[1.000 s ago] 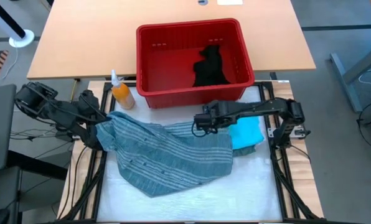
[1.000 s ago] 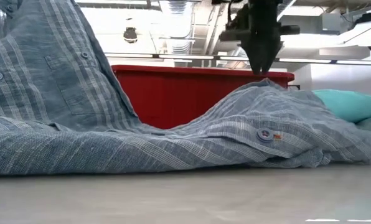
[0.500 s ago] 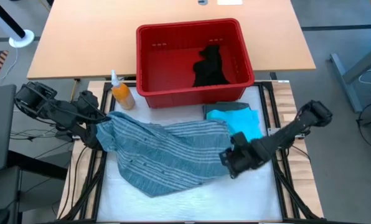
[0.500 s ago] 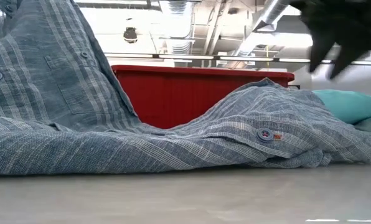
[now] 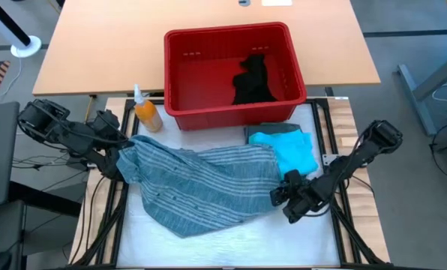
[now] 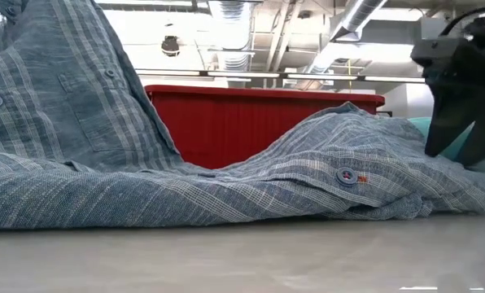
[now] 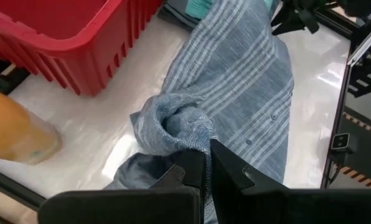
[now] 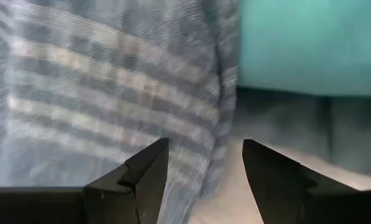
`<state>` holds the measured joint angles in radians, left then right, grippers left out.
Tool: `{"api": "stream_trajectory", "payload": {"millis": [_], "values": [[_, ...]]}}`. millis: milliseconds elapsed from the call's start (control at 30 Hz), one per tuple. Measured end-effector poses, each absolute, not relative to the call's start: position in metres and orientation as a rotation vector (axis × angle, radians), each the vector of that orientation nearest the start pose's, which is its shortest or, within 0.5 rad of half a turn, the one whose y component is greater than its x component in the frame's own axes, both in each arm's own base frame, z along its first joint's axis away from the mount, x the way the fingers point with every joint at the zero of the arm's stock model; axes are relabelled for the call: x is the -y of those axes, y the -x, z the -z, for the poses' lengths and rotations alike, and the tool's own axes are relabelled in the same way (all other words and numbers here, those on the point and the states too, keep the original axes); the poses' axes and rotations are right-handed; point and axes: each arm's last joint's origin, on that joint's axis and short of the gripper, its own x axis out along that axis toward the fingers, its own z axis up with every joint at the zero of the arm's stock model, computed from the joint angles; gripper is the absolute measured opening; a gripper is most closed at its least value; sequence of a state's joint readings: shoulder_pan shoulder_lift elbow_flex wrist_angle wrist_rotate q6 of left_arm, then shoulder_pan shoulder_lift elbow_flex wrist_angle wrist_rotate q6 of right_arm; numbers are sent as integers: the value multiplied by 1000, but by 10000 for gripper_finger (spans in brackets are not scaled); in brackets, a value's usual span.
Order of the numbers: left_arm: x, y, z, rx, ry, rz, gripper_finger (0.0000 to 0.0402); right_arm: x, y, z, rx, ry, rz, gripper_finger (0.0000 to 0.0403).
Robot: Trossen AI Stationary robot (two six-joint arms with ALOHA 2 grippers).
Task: Fold Laundry from Bin
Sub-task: Fold the blue patterned polo shirt
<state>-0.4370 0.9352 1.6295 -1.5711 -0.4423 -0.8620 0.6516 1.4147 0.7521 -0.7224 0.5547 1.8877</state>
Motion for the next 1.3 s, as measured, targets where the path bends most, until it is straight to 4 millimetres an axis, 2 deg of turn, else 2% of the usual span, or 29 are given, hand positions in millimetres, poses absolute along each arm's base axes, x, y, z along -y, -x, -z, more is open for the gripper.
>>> {"api": "stream_trajectory", "payload": {"millis": [200, 400, 533, 667, 900, 1200, 1300], "values": [[20, -72, -447, -716, 474, -350, 0, -118, -183, -156, -641, -838, 896, 235], [22, -76, -446, -726, 487, -357, 0, -118, -184, -138, -570, -877, 768, 235], [23, -77, -445, -737, 497, -353, 0, -124, -184, -137, -497, -837, 699, 231], [23, -78, -445, -738, 500, -355, 0, -130, -181, -138, -504, -783, 646, 188], [23, -78, -445, -738, 502, -356, 0, -138, -174, -143, -528, -809, 584, 24], [23, -78, -445, -742, 473, -344, 0, -137, -163, -179, -488, -948, 470, 16], [23, -78, -445, -744, 453, -336, 0, -133, -159, -180, -480, -1078, 523, 16]]}}
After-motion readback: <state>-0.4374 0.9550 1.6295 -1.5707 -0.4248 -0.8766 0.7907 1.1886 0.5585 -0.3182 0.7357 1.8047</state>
